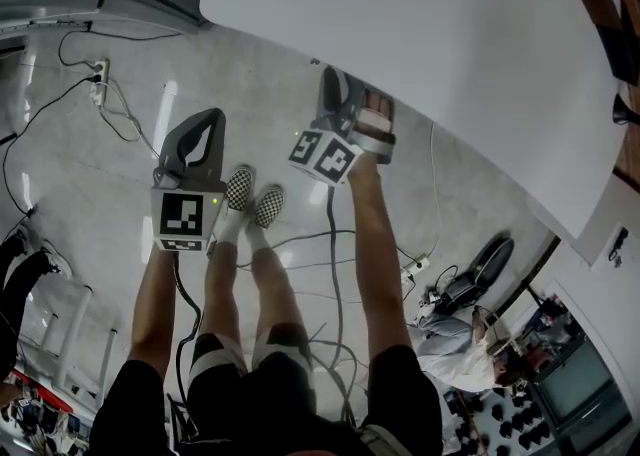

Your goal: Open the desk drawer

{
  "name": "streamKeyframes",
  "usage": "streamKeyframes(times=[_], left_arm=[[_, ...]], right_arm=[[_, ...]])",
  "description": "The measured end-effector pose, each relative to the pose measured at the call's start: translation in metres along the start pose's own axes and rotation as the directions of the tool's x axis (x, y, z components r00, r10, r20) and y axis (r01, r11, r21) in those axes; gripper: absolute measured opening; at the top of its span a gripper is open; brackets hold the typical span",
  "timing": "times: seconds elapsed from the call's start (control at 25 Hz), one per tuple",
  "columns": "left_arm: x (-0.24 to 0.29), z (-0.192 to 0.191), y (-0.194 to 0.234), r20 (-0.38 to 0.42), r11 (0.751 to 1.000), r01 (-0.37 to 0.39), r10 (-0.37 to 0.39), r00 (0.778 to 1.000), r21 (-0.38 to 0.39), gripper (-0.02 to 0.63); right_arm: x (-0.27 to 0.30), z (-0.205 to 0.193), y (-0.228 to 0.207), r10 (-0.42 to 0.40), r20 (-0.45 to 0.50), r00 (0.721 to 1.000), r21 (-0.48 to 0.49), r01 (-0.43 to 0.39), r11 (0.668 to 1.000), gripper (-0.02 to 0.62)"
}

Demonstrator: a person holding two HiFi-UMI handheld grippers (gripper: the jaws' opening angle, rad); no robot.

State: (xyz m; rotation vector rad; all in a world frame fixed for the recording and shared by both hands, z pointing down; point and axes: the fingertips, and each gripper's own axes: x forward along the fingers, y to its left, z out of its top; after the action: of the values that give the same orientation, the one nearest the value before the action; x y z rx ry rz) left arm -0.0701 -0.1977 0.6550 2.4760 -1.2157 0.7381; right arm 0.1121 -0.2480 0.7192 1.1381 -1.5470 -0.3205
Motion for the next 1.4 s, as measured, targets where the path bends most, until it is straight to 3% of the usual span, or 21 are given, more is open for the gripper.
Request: streamKeyframes(times=[0.2, 0.52, 0.8, 1.4], left_arm=[[0.0, -0.003, 0.008, -0.001, 1.0, -0.008, 0.008, 1.0, -0.006, 0.011], [-0.002, -0.01, 0.016, -0.016, 1.0, -0.023, 0.023, 1.0, -0.01, 0.011], [-0.006, -0.014, 0.016, -0.011, 1.0, -0.02, 0.02, 1.0, -0.015, 0.011], [-0.029, -0.019, 0.01, -0.005, 1.0, -0.016, 0.016, 1.0, -0.002, 0.011]], right_arm=[[0.015, 0.0, 0.004, -0.022, -0.021, 1.0, -0.088, 0.02, 0.996, 0.173], [0.021, -0.003, -0.001, -0.081, -0.074, 0.994, -0.154, 0.069, 0.986, 0.041], [0.021, -0.001, 0.001, -0.093, -0.091, 0.991, -0.227, 0.07, 0.971, 0.026], [0.007, -0.001, 0.011, -0.075, -0.129, 0.989, -0.255, 0.04, 0.966, 0.02]])
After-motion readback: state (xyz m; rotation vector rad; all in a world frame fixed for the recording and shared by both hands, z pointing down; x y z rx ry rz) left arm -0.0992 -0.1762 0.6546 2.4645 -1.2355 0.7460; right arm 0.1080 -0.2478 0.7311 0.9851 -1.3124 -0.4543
